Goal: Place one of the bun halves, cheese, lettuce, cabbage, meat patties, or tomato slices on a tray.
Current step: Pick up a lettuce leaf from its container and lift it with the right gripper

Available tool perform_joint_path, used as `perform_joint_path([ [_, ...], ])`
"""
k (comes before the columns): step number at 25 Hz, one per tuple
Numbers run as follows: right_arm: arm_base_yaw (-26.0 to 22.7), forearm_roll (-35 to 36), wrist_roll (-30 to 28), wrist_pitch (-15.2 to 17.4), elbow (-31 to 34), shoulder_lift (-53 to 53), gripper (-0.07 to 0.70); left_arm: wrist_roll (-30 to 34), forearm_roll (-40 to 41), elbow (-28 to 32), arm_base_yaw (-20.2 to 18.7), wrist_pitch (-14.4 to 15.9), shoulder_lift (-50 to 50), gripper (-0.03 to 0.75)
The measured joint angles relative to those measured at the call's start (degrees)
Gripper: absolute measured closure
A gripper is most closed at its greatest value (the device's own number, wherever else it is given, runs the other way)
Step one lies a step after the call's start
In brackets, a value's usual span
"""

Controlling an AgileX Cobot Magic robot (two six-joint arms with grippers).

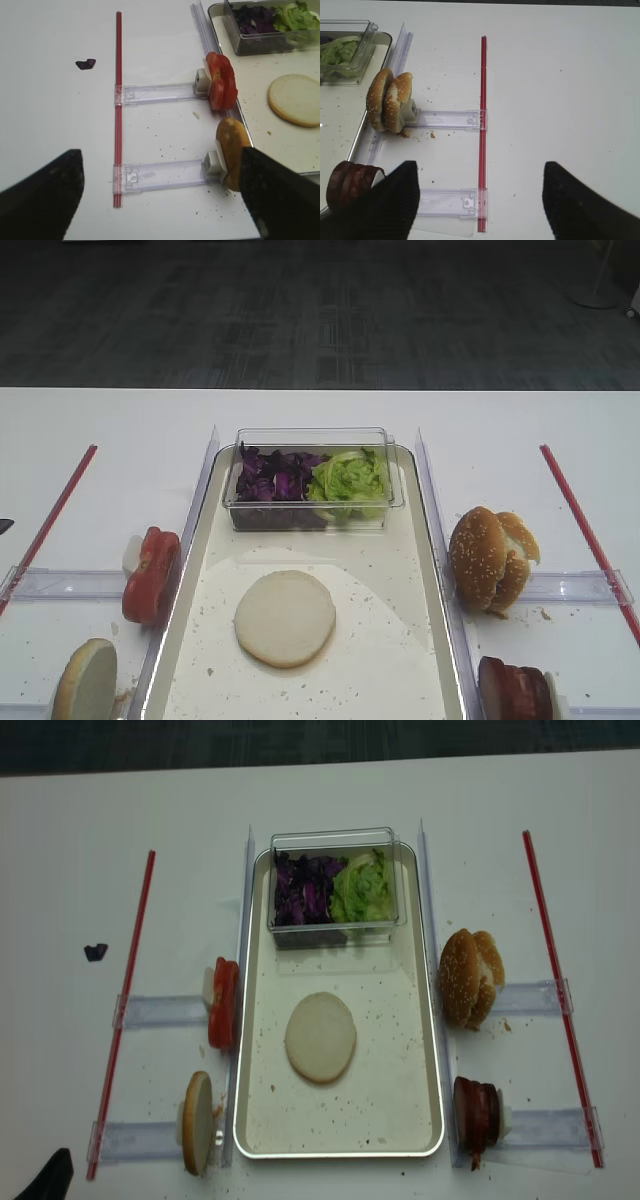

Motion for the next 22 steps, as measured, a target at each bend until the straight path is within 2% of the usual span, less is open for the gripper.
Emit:
perform_joint_path([
  [18,0.00,0.00,0.00,-0.13,0.00,0.00,0.092,0.00,0.00,0.00,0.00,0.00,0.00,0.136],
  [20,0.00,0.00,0.00,-1.69,-0.88,0.00,0.092,0.00,0.00,0.00,0.00,0.00,0.00,0.136],
  [22,0.00,0.00,0.00,-4.68,-2.45,0.63,0.092,0.00,0.00,0.00,0.00,0.00,0.00,0.136],
])
